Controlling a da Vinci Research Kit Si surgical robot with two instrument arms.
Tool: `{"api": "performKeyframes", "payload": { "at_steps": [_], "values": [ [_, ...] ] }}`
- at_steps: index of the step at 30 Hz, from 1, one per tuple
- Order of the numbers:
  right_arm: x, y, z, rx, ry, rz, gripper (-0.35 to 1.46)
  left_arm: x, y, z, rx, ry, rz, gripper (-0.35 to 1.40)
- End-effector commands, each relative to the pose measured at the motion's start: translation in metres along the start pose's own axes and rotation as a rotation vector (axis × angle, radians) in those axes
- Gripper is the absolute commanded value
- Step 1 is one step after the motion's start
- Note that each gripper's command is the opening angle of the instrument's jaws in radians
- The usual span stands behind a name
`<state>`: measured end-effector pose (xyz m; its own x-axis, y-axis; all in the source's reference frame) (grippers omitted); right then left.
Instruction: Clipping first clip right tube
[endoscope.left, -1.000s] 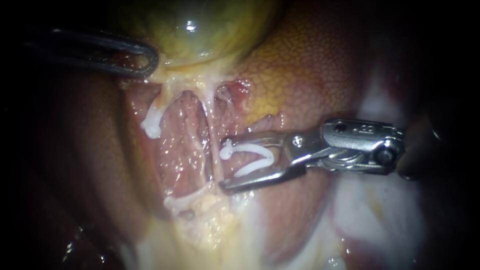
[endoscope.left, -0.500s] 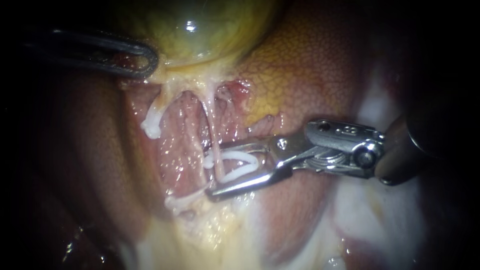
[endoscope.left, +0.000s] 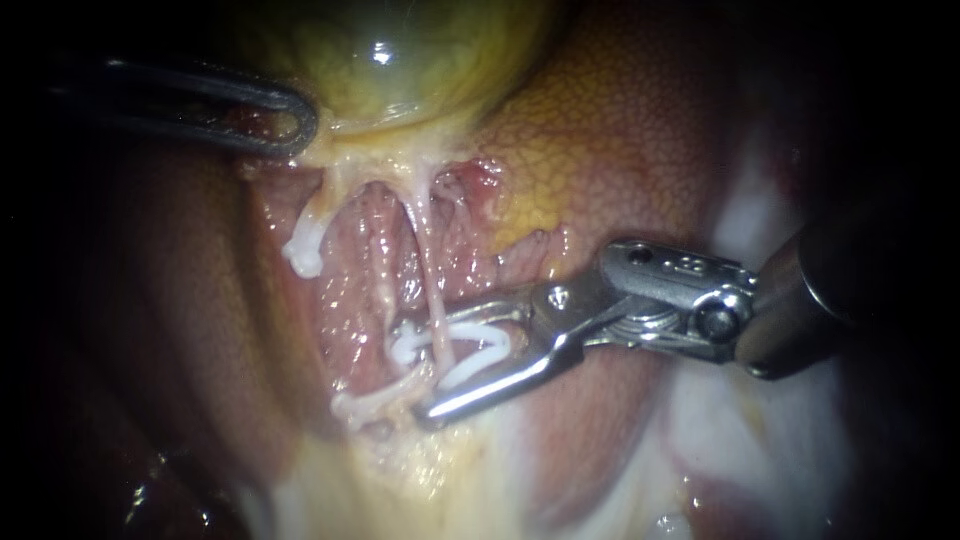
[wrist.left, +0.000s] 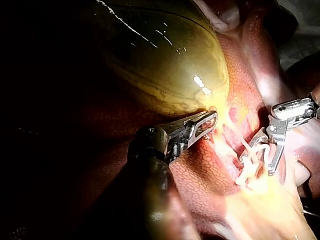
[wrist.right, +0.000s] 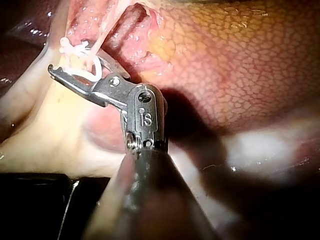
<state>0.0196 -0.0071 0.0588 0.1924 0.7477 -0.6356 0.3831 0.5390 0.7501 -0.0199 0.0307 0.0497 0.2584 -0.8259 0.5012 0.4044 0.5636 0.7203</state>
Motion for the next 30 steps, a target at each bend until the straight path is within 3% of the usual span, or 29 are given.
{"api": "performKeyframes", "payload": {
  "at_steps": [1,10,18,30],
  "values": [
    [0.0001,-0.0002,0.0000,0.005,0.002,-0.001,0.44,0.0000,0.0000,0.0000,0.001,0.000,0.000,-0.35],
    [0.0000,-0.0015,0.0007,0.050,0.007,0.011,0.42,0.0000,0.0001,0.0000,0.001,0.000,0.000,-0.35],
    [0.0000,-0.0017,0.0009,0.061,0.006,0.016,0.41,0.0001,0.0002,0.0000,0.001,0.000,0.001,-0.35],
    [0.0002,-0.0019,0.0018,0.096,0.037,0.064,0.38,0.0002,0.0002,0.0001,0.000,0.000,0.001,-0.35]
  ]
}}
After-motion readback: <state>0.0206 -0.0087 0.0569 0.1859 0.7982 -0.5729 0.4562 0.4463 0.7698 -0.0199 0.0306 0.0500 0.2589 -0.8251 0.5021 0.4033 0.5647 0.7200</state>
